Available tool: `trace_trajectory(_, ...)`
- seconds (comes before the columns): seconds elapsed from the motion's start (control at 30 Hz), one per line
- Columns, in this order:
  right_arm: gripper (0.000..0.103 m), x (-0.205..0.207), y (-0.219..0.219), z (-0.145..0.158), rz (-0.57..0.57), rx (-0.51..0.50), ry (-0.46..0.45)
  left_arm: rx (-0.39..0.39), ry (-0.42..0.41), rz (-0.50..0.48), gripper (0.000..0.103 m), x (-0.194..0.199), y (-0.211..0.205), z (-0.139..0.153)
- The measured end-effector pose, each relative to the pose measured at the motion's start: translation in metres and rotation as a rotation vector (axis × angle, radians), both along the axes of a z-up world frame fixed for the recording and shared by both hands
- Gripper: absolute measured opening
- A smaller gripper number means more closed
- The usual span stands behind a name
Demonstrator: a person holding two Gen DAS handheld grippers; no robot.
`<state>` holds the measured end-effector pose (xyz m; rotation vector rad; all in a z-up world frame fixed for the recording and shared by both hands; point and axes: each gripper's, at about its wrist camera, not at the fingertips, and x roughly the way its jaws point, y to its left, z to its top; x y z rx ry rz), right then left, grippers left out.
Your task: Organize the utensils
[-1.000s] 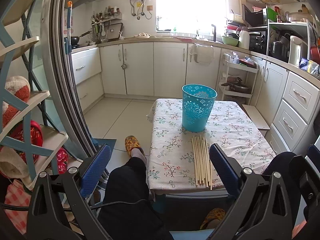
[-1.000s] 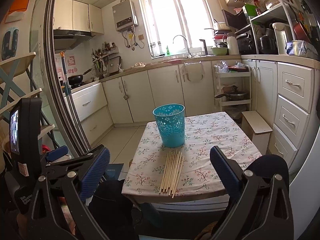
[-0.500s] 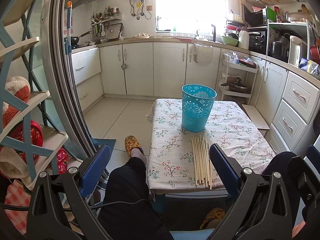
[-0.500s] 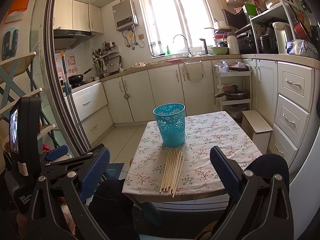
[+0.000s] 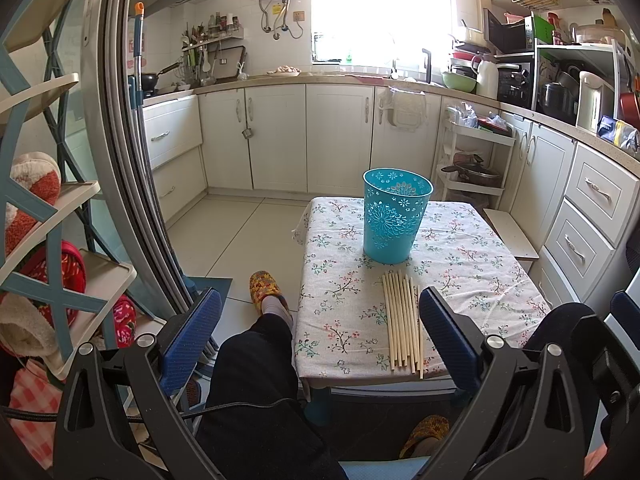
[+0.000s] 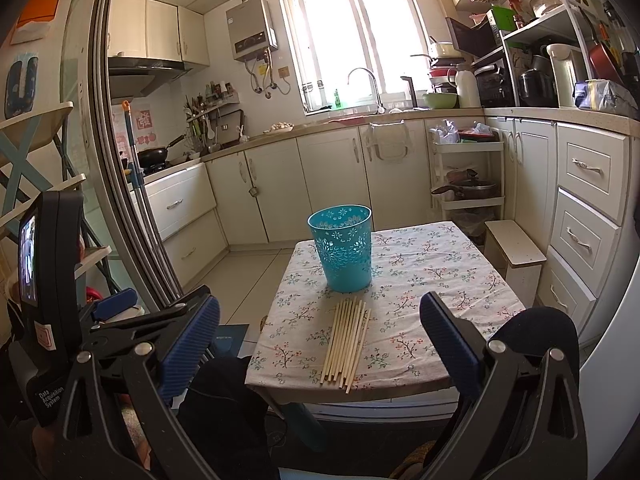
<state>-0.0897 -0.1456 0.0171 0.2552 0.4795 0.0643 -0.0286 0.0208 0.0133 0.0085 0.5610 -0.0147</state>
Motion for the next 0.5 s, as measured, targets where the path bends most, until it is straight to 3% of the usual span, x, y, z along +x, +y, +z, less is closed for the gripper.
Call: trace_trajectory(0.5, 0.096, -0.0006, 0.0047, -0.0018, 0.006, -0.004, 0.001, 0.001, 0.001, -0.001, 0.095, -0.001, -0.0009, -0.0001)
